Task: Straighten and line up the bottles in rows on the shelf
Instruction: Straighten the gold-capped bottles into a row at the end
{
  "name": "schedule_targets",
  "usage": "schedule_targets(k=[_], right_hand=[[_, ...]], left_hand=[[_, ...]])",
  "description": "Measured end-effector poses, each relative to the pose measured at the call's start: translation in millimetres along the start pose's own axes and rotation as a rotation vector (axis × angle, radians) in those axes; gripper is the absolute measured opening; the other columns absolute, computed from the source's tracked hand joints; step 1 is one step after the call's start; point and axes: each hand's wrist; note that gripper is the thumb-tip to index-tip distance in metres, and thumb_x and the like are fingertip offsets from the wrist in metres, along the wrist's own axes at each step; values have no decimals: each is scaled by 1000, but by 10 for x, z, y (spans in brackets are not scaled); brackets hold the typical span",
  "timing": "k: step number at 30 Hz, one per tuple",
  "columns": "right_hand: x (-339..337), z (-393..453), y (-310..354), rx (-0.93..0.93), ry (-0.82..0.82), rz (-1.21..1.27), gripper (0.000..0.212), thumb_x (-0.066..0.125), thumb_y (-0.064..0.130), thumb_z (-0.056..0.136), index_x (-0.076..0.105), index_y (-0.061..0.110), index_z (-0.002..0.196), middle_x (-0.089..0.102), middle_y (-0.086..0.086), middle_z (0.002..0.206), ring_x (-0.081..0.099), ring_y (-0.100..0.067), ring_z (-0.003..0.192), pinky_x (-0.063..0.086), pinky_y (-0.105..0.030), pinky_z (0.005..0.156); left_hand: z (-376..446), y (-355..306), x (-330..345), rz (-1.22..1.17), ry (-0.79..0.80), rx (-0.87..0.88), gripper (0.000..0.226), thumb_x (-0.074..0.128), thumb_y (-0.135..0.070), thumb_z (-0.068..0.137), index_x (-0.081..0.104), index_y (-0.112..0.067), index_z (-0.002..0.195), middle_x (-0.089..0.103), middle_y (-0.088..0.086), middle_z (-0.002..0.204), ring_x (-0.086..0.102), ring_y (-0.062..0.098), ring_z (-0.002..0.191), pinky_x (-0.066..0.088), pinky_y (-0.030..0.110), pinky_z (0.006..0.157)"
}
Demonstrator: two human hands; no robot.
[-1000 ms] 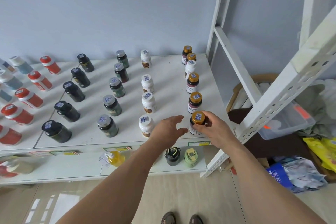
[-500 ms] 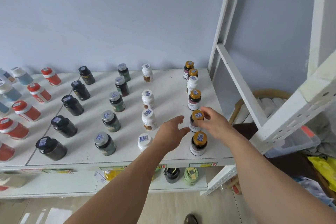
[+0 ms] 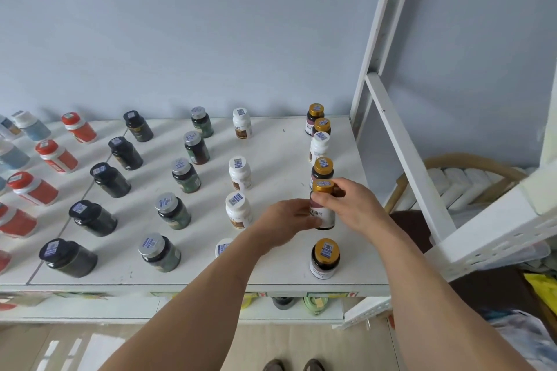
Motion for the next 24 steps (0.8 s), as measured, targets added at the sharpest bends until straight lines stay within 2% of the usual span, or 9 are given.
schedule_targets(k=[3,10,17,20,22,24], right_hand=[[-18,3,13,9,-21,-14,39,64,58,84,65,32,113,65,9,111,59,-11,103,44,-29,83],[-58,-1,74,22,-56,-41,39,60,61,86,64,30,109,64,9,105,59,-12,98,48,-30,81],[-65,-39,93,28,-68,-24,38,60,60,86,64,31,111,64,10,104,59,-12,98,52,-34,87],[-41,-71,74,20,-44,12,31,63,54,87,64,32,110,65,11,104,59,-9,98,49,-27,81],[-3,-102,54,16,-13,24,26,66,48,88,63,33,109,66,13,102,58,-6,96,43,-21,73],[49,-116,4,23,8,54,25,68,42,88,63,32,111,67,13,102,59,-7,98,42,-19,73]], left_hand=[[10,-23,-35,-88,63,-3,41,76,-32,82,63,-32,121,71,-7,110,63,9,108,45,29,100],[29,-102,-103,-134,133,-12,49,75,-30,84,60,-21,130,69,-3,120,62,11,112,42,27,100],[51,-103,-118,-108,148,-1,52,77,-34,81,61,-22,129,70,-5,119,62,12,113,43,33,105],[67,-99,-124,43,81,37,49,75,-37,81,62,-25,127,68,-5,119,62,13,111,46,34,103],[65,-98,-148,227,24,69,55,72,-40,84,56,-25,135,63,-5,128,58,12,116,45,28,102],[47,-103,-187,409,-33,98,60,68,-40,88,48,-25,142,58,-6,135,55,13,120,43,27,101]])
Point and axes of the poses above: each hand's wrist, its own z-axis towards the middle knuckle, its own x-axis out of the palm, y = z × x
